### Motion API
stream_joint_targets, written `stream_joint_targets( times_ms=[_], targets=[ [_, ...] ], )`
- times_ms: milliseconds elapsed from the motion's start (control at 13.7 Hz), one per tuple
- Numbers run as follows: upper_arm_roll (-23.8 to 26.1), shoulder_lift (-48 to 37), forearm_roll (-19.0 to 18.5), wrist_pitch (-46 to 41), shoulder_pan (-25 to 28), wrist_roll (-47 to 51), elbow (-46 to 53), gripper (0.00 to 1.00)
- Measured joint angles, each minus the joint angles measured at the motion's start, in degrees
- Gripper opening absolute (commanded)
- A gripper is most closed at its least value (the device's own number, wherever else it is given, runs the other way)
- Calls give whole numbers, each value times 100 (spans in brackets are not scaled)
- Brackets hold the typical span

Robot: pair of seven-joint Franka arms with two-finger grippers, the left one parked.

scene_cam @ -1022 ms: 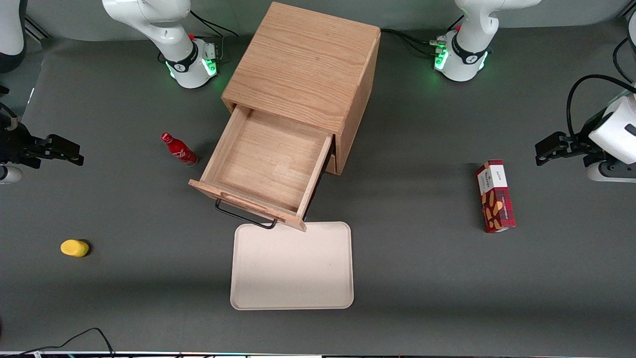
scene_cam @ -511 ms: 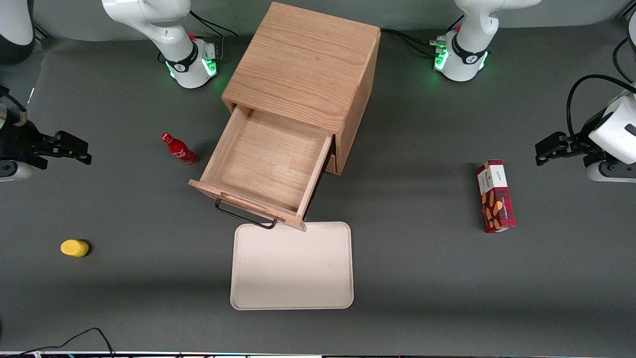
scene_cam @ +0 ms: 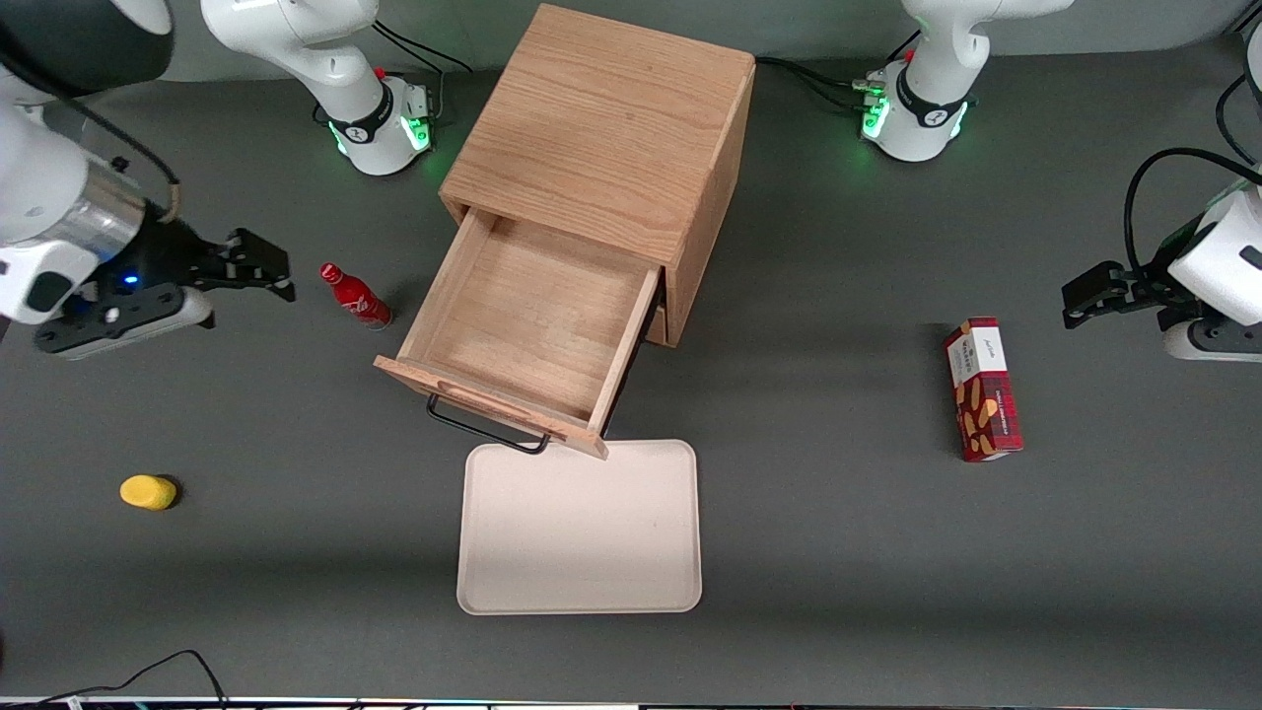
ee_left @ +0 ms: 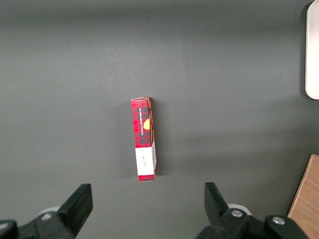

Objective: Close top drawer
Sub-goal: 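Swing the right gripper toward the open drawer's front panel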

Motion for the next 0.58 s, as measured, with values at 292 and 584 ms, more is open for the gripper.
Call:
stream_joint_targets(
  times_ms=[292,584],
  targets=[
    [-1,127,2,4,234,4,163,100],
    [-18,491,6,17,232,-19,557,100]
  ],
)
